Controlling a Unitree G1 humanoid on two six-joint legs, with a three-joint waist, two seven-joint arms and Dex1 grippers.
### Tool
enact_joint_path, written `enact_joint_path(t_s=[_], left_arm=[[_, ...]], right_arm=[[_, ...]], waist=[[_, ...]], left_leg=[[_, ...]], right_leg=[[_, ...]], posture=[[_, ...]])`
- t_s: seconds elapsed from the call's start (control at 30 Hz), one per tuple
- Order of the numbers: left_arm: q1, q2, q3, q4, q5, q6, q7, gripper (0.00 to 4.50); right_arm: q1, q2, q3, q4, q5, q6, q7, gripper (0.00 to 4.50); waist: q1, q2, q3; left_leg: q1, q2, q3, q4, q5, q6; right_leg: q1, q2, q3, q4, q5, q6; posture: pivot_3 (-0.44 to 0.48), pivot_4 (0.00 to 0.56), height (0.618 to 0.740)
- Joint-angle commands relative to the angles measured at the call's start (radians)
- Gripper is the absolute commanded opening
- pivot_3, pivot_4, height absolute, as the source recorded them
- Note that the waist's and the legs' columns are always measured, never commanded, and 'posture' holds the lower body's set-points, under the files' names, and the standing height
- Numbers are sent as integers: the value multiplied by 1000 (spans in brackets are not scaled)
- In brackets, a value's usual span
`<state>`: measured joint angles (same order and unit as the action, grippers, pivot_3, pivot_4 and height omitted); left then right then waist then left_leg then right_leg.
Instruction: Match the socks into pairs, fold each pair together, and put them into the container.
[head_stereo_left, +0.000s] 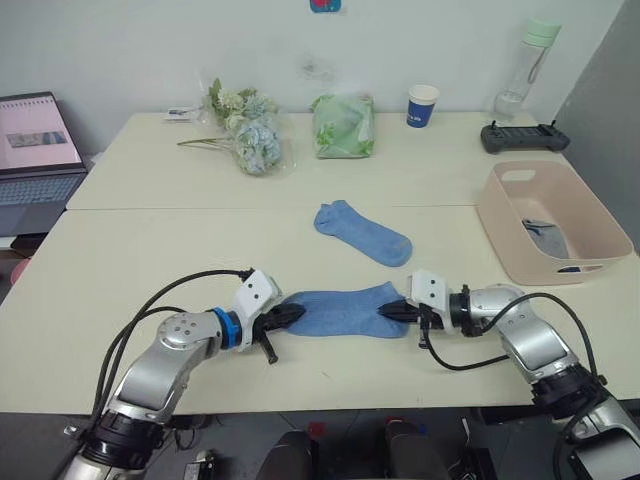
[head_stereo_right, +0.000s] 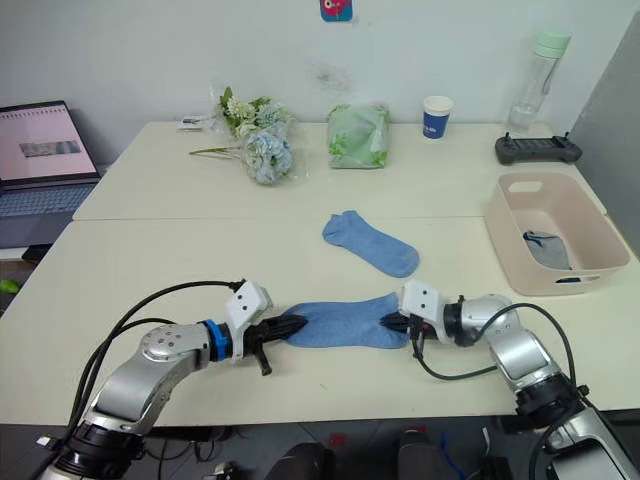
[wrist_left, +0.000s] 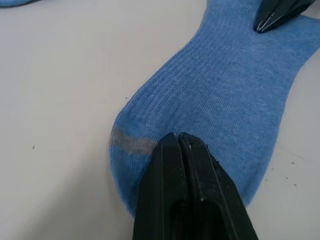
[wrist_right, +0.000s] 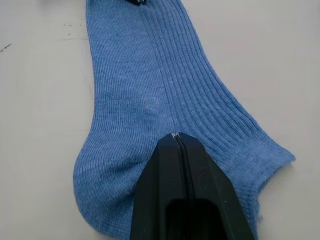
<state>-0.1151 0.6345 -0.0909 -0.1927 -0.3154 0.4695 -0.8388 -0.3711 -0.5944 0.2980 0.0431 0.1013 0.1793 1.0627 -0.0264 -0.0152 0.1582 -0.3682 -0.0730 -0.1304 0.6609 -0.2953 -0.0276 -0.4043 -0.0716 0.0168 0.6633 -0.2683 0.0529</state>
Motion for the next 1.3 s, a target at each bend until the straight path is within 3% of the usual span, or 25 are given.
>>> enact_joint_path(t_s=[0.03,0.17,0.27,0.37,0.47,0.63,0.8,0.87,1.23,1.3], left_arm=[[30,37,60,-31,-29,9,-21,35],[35,18,110,-65,-94,13,-30,35],[27,3,178,-112,-169,70,-2,35],[52,7,283,-156,-224,94,39,4],[83,3,367,-148,-209,73,97,565],[153,-27,445,-67,-129,-50,169,2244],[199,-96,424,-74,-84,-113,237,3909],[193,-95,416,-87,-81,-113,240,4483],[32,-27,313,-229,-173,49,194,4483],[-5,-27,296,-208,-164,55,193,4500]], right_arm=[[12,-18,-17,-17,7,7,13,0],[10,-26,-64,-75,100,91,55,0],[-17,0,-198,-162,277,295,0,0],[-37,-5,-305,-168,303,343,-93,179],[-35,-22,-348,-137,261,322,-160,905],[8,-38,-336,-70,174,234,-216,2761],[23,12,-300,-47,121,182,-276,4500],[1,13,-269,-49,106,181,-256,4500],[-277,62,-59,222,-66,178,-217,4500],[-298,68,-52,268,-80,174,-219,4141]], waist=[[0,0,0],[3,0,0],[3,0,0],[3,0,0],[3,0,0],[4,0,0],[3,0,0],[3,0,0],[2,0,0],[2,0,0]], left_leg=[[0,0,0,0,0,0],[0,0,0,0,0,0],[-1,0,-1,0,0,0],[-1,0,-1,0,0,0],[-1,0,-1,0,0,0],[-1,0,0,0,0,0],[-1,0,1,0,0,0],[-1,0,0,0,0,0],[-1,0,1,0,0,0],[-1,-1,1,0,0,0]], right_leg=[[0,0,0,0,0,0],[0,0,0,0,0,0],[0,-1,0,-1,0,0],[0,-1,0,0,0,0],[0,-1,0,0,0,0],[0,-1,0,-1,0,0],[-1,-1,1,-1,0,0],[-1,-1,1,0,0,0],[0,0,0,0,0,0],[-1,0,0,-1,0,0]], posture=[[0,150,740],[0,150,740],[0,150,740],[0,150,740],[0,150,740],[0,150,740],[0,150,740],[0,150,740],[0,150,740],[0,150,740]])
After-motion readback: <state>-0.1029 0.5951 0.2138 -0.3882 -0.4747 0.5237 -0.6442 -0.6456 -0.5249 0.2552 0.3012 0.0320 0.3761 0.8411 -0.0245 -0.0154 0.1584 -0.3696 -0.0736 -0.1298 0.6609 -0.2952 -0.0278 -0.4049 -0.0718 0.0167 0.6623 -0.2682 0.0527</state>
